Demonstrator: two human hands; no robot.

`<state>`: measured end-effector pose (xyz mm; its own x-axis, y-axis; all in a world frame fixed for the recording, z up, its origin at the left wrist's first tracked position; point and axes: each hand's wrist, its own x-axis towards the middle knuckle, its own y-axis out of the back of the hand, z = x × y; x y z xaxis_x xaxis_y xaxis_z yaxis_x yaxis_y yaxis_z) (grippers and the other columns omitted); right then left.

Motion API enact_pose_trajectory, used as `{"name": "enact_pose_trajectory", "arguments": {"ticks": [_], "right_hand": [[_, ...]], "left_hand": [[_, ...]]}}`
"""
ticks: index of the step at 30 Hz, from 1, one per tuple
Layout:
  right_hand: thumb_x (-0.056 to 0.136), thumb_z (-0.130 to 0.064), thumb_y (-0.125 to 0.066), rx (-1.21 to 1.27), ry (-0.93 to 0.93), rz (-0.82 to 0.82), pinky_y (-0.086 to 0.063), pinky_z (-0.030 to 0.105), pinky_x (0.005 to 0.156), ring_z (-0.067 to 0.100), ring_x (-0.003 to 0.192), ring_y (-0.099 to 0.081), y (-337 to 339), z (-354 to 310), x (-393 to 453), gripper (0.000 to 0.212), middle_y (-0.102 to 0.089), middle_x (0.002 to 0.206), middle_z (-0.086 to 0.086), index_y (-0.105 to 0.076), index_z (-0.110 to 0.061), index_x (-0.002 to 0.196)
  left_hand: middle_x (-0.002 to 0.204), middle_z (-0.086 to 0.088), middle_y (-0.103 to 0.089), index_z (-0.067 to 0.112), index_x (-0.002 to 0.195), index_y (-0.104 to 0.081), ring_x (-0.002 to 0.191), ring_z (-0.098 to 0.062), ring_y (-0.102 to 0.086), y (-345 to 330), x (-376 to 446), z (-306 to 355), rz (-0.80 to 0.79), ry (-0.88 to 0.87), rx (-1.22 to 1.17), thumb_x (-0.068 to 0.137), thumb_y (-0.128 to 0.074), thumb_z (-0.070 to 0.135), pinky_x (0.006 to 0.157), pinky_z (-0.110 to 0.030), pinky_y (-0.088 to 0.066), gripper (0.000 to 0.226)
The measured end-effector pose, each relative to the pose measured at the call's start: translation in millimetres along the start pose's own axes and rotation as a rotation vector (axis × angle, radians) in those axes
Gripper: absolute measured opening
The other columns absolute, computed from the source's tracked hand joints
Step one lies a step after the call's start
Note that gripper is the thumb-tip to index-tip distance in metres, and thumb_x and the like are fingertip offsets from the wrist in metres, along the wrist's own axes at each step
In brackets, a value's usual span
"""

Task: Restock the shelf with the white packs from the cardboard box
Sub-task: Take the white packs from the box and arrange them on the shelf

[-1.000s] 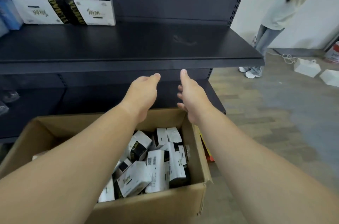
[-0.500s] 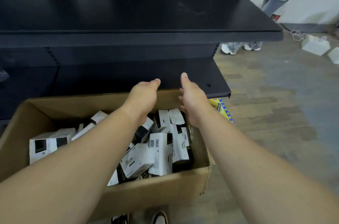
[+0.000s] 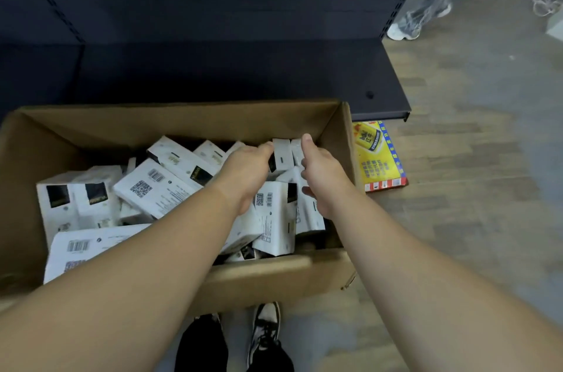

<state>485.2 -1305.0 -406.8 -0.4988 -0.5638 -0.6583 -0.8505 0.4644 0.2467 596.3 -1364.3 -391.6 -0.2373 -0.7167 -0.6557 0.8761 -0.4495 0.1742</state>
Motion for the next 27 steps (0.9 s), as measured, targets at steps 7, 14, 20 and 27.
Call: {"name": "enact_pose_trajectory", "arguments": {"ticks": [7, 14, 20, 27], "right_hand": [[0.098, -0.06, -0.037, 0.004, -0.104, 0.006, -0.044, 0.036, 0.089, 0.017, 0.097, -0.056, -6.4, 30.6, 18.5, 0.052, -0.058, 0.108, -0.004, -0.05, -0.021, 0.13], [0.099, -0.05, -0.044, -0.081, -0.308, -0.041, -0.041, 0.031, 0.072, 0.023, 0.092, -0.053, -10.0, 62.1, 29.7, 0.055, -0.058, 0.113, 0.007, -0.049, -0.012, 0.138], [0.096, -0.031, -0.057, -0.194, -0.358, -0.107, -0.046, 0.032, 0.078, 0.021, 0.092, -0.057, -8.7, 72.7, 36.7, 0.036, -0.059, 0.099, 0.005, -0.057, -0.006, 0.122], [0.091, -0.037, -0.066, -0.462, -0.308, -0.234, -0.044, 0.033, 0.075, 0.027, 0.087, -0.061, -23.7, 76.5, 42.4, 0.036, -0.062, 0.097, 0.014, -0.058, -0.005, 0.105]], "left_hand": [[0.108, -0.004, -0.064, 0.017, 0.105, -0.061, 0.099, -0.022, -0.058, -12.4, 36.2, -28.3, -0.051, 0.051, 0.11, 0.095, -0.05, 0.045, 0.092, -0.038, -0.049, 0.032], [0.122, 0.001, -0.054, 0.018, 0.139, -0.05, 0.101, -0.018, -0.052, -36.4, 63.7, -47.6, -0.165, 0.016, 0.253, 0.098, -0.054, 0.032, 0.08, -0.026, -0.039, 0.043], [0.131, -0.006, -0.057, 0.017, 0.14, -0.049, 0.112, -0.026, -0.058, -47.1, 81.9, -65.3, -0.192, 0.013, 0.396, 0.09, -0.061, 0.028, 0.098, -0.041, -0.049, 0.053], [0.129, -0.013, -0.057, 0.01, 0.131, -0.051, 0.114, -0.029, -0.056, -43.3, 95.0, -73.6, -0.155, -0.053, 0.628, 0.092, -0.056, 0.015, 0.092, -0.033, -0.049, 0.039]]}}
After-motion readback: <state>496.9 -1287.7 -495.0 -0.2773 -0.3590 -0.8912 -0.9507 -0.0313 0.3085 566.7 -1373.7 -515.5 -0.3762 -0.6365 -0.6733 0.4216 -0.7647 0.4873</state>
